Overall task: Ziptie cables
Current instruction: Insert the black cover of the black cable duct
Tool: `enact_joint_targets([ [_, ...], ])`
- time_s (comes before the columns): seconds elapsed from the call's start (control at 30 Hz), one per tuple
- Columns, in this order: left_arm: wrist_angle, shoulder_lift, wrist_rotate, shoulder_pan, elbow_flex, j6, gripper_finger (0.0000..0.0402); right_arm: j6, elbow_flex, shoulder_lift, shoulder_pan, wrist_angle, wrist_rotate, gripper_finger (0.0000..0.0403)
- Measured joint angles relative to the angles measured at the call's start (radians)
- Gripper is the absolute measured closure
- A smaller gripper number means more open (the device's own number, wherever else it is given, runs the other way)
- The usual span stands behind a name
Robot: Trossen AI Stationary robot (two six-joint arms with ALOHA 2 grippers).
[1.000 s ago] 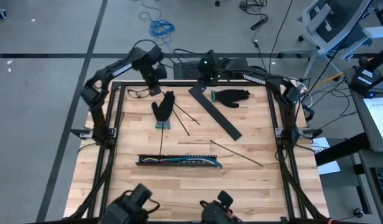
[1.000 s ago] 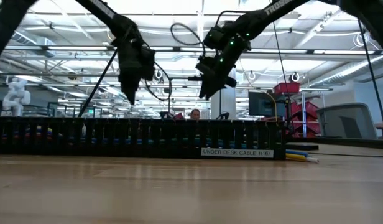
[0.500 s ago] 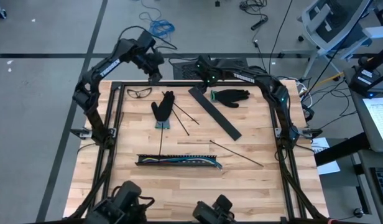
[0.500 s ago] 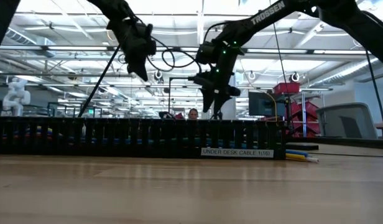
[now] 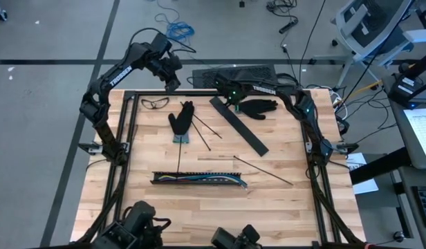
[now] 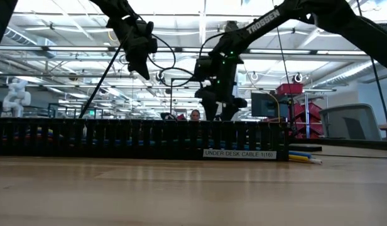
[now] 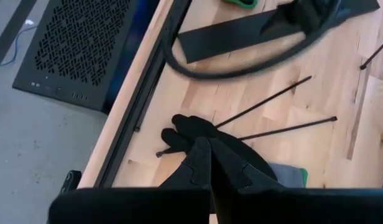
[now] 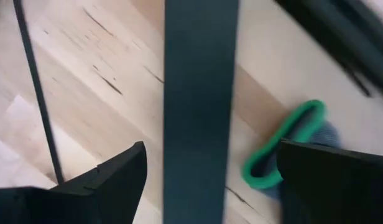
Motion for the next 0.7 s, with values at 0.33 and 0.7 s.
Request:
enact_joint_targets([
  [0.33, -0.001, 0.000, 0.000, -0.002, 0.000, -0.024, 0.0402, 0.114, -0.001, 0.071, 0.024, 0.015, -0.026, 0.0064],
  [0.7, -0.011, 0.000, -0.001, -0.018, 0.000, -0.027, 0.0402, 0.085, 0.000, 0.102, 0.030, 0.025, -0.022, 0.0064],
])
